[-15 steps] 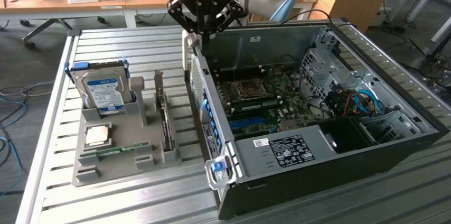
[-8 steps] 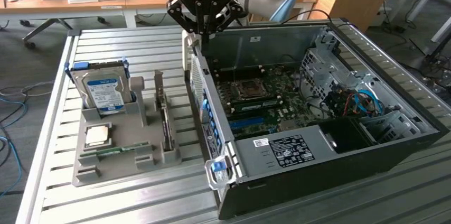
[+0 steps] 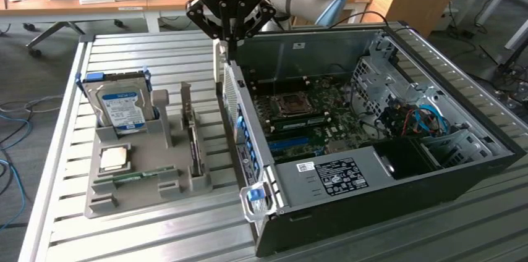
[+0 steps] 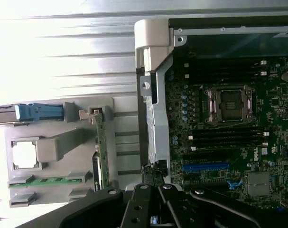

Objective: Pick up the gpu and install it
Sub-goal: 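Reach for the gpu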

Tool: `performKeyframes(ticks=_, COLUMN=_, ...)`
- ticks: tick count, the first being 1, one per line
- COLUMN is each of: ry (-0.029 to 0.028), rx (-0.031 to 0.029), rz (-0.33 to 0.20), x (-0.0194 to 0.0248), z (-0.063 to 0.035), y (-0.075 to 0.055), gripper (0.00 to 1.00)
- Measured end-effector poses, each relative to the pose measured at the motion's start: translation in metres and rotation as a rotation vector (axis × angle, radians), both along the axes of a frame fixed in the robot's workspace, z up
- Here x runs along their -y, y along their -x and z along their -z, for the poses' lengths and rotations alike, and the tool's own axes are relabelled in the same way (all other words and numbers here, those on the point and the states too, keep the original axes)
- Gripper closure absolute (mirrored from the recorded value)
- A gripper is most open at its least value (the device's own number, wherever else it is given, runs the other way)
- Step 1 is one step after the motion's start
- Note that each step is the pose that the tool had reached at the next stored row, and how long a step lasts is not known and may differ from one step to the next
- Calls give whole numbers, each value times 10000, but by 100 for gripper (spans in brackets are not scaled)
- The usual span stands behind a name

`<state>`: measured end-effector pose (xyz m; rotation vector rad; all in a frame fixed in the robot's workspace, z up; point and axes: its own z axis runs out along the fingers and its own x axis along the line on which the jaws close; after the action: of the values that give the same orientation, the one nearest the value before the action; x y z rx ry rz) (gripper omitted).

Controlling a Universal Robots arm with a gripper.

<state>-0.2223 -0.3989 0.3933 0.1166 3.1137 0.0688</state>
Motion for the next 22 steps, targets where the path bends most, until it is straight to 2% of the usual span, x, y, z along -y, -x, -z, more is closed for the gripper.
performKeyframes(ticks=22, ry=0, rx=0, rz=0, x=0, z=0, y=186, gripper=89)
